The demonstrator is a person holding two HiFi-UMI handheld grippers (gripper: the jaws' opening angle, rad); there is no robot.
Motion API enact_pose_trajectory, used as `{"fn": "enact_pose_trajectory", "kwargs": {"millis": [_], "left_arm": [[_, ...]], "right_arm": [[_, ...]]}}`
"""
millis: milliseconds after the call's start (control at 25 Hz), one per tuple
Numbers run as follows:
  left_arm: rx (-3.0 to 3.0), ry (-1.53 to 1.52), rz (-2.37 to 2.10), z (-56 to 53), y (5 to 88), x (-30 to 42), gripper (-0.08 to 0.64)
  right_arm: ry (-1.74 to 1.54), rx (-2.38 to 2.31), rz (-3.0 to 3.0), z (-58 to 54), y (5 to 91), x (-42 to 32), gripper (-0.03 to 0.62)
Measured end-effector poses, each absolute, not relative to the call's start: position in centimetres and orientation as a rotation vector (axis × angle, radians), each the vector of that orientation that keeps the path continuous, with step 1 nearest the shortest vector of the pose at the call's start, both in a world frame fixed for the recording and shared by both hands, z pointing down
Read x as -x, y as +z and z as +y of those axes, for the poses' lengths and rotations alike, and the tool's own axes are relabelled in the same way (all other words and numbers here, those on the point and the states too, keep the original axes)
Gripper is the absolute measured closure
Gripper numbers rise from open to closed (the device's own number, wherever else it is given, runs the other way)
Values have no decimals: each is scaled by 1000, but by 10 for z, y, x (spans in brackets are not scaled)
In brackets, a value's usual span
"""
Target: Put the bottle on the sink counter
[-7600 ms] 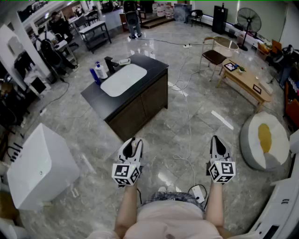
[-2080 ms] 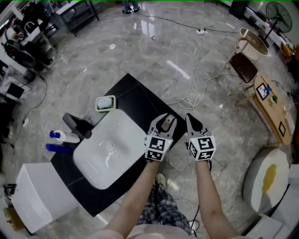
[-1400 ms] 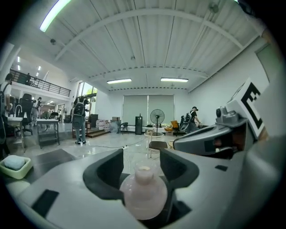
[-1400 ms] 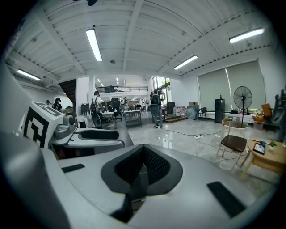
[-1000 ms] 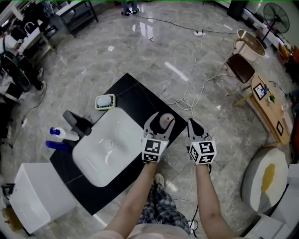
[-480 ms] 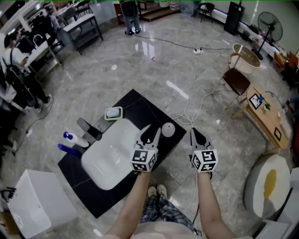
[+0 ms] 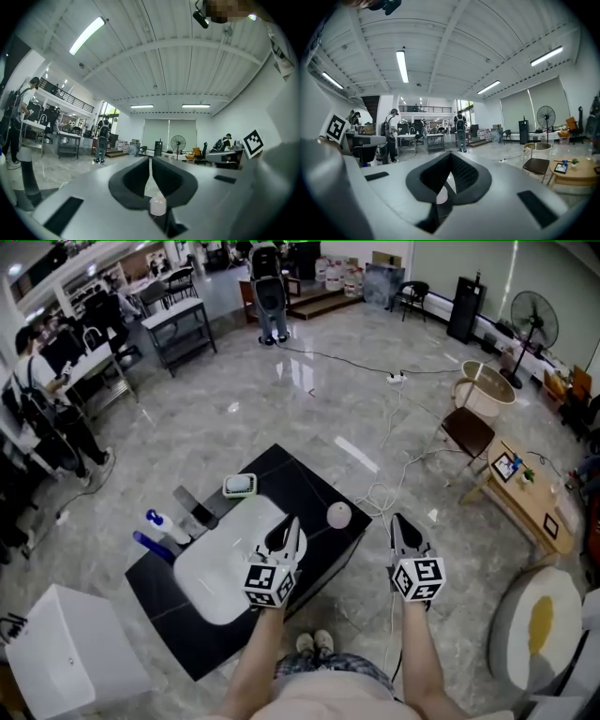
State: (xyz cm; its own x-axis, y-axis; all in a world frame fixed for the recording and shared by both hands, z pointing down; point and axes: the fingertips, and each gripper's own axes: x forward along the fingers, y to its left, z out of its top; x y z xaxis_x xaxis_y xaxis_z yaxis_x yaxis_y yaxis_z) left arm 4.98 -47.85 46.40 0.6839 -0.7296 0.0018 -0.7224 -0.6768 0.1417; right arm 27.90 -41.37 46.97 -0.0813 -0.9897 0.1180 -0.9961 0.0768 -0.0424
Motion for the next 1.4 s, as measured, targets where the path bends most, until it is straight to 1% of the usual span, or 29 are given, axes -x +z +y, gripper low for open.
{"fn": "enact_pose_trajectory", "kwargs": {"millis": [280, 520, 960, 1400], "left_arm": [[-2741, -116, -1270, -459, 444, -8, 532], [-2734, -150, -1296, -446, 439, 8, 532], [-2702, -162, -1360, -441, 431, 30, 532], [-2686, -150, -1336, -438, 442, 31, 532]], "right_arm": [[128, -2117, -2279, -383, 441, -277, 577], [101, -2120, -2296, -362, 429, -273, 577], [99, -2168, -2244, -347, 434, -287, 578], [134, -2165, -2239, -342, 444, -287, 578]]}}
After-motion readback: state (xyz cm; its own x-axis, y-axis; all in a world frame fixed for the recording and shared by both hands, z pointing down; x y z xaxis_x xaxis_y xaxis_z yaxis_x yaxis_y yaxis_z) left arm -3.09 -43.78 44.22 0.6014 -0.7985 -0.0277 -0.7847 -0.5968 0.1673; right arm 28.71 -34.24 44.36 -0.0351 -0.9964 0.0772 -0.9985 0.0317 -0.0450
